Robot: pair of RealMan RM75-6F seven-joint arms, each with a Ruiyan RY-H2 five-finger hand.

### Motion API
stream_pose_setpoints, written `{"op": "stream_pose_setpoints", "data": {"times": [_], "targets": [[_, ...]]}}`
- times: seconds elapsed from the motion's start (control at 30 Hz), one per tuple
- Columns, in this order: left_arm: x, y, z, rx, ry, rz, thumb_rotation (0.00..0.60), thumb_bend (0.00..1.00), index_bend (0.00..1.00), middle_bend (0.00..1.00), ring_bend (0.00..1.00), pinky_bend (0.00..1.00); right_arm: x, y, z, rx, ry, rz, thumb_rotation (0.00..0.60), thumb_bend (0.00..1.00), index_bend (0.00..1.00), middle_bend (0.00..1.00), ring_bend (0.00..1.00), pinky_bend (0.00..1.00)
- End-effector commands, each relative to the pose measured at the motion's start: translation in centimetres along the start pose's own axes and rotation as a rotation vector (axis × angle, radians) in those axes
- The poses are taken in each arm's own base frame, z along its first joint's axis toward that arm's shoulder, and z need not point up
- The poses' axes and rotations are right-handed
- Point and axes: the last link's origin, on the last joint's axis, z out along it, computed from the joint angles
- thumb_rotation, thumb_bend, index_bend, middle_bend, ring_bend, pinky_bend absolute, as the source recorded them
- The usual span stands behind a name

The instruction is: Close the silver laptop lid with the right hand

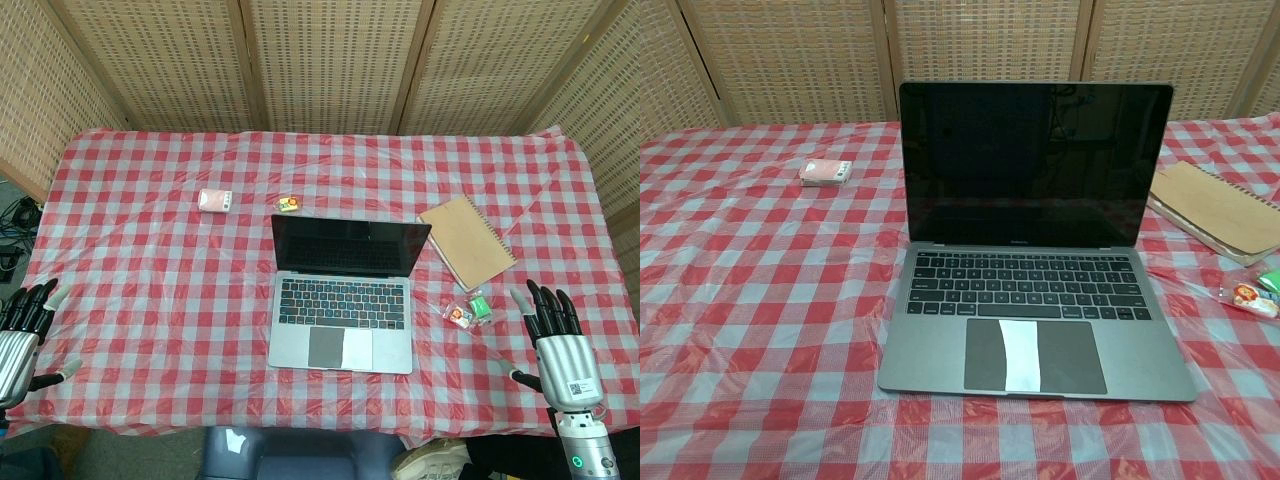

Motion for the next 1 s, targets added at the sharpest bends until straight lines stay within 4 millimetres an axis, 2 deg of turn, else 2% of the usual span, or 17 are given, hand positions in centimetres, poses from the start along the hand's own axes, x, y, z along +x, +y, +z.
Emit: {"op": "stream_pose_setpoints", "data": {"times": [0.03, 0.2, 0.23, 0.27, 0.3, 0.33, 0.37, 0.43, 0.5, 0.63, 0.77, 0.9, 1.0], "targets": [[0.0, 0.0, 0.0, 0.000, -0.001, -0.001, 0.600, 0.00, 0.00, 0.00, 0.00, 0.00, 0.0, 0.0, 0.0, 0.000, -0.001, -0.001, 0.600, 0.00, 0.00, 0.00, 0.00, 0.00], [-0.1, 0.1, 0.0, 0.000, 0.003, -0.005, 0.600, 0.00, 0.00, 0.00, 0.00, 0.00, -0.1, 0.1, 0.0, 0.006, -0.009, 0.005, 0.600, 0.00, 0.00, 0.00, 0.00, 0.00], [-0.1, 0.1, 0.0, -0.001, 0.003, -0.006, 0.600, 0.00, 0.00, 0.00, 0.00, 0.00, -0.1, 0.1, 0.1, 0.007, -0.016, 0.007, 0.600, 0.01, 0.00, 0.00, 0.00, 0.00], [-0.1, 0.2, 0.1, -0.001, 0.002, -0.009, 0.600, 0.00, 0.00, 0.00, 0.00, 0.00, -0.2, 0.1, 0.3, 0.009, -0.023, 0.012, 0.600, 0.07, 0.00, 0.00, 0.00, 0.00], [-0.1, 0.2, 0.1, -0.001, 0.003, -0.011, 0.600, 0.00, 0.00, 0.00, 0.00, 0.00, -0.2, 0.1, 0.6, 0.013, -0.024, 0.016, 0.600, 0.15, 0.00, 0.00, 0.00, 0.00], [-0.1, 0.2, 0.2, -0.001, 0.005, -0.013, 0.600, 0.00, 0.00, 0.00, 0.00, 0.00, -0.1, 0.0, 0.9, 0.020, -0.021, 0.022, 0.600, 0.34, 0.00, 0.00, 0.00, 0.00], [-0.1, 0.2, 0.5, -0.002, 0.008, -0.012, 0.600, 0.00, 0.00, 0.00, 0.00, 0.00, 0.1, -0.2, 1.7, 0.036, -0.012, 0.021, 0.600, 0.57, 0.00, 0.00, 0.00, 0.00], [-0.2, 0.2, 0.8, -0.005, 0.005, -0.008, 0.600, 0.00, 0.00, 0.00, 0.00, 0.00, 0.8, -0.6, 3.6, 0.071, 0.014, 0.002, 0.600, 0.89, 0.00, 0.00, 0.00, 0.00], [-0.5, 0.2, 1.0, -0.002, -0.005, -0.007, 0.600, 0.00, 0.00, 0.00, 0.00, 0.00, 1.7, -1.1, 5.7, 0.087, 0.044, -0.017, 0.600, 0.99, 0.00, 0.00, 0.00, 0.00], [-0.8, -0.2, 1.7, 0.021, -0.020, -0.007, 0.600, 0.00, 0.00, 0.00, 0.00, 0.00, 3.7, -3.5, 10.4, 0.116, 0.034, 0.050, 0.600, 1.00, 0.07, 0.04, 0.00, 0.01], [-1.2, -0.4, 2.4, 0.040, -0.040, -0.014, 0.600, 0.00, 0.00, 0.00, 0.00, 0.00, 5.1, -6.1, 15.6, 0.126, -0.033, 0.128, 0.600, 1.00, 0.18, 0.16, 0.05, 0.12], [-1.3, -0.7, 2.9, 0.055, -0.047, -0.011, 0.600, 0.00, 0.00, 0.00, 0.00, 0.00, 5.0, -8.4, 19.3, 0.124, -0.123, 0.190, 0.600, 1.00, 0.23, 0.23, 0.12, 0.20], [-1.4, -1.0, 3.1, 0.071, -0.050, -0.011, 0.600, 0.00, 0.00, 0.00, 0.00, 0.00, 4.6, -10.0, 21.3, 0.119, -0.180, 0.233, 0.600, 1.00, 0.25, 0.26, 0.16, 0.25]]}}
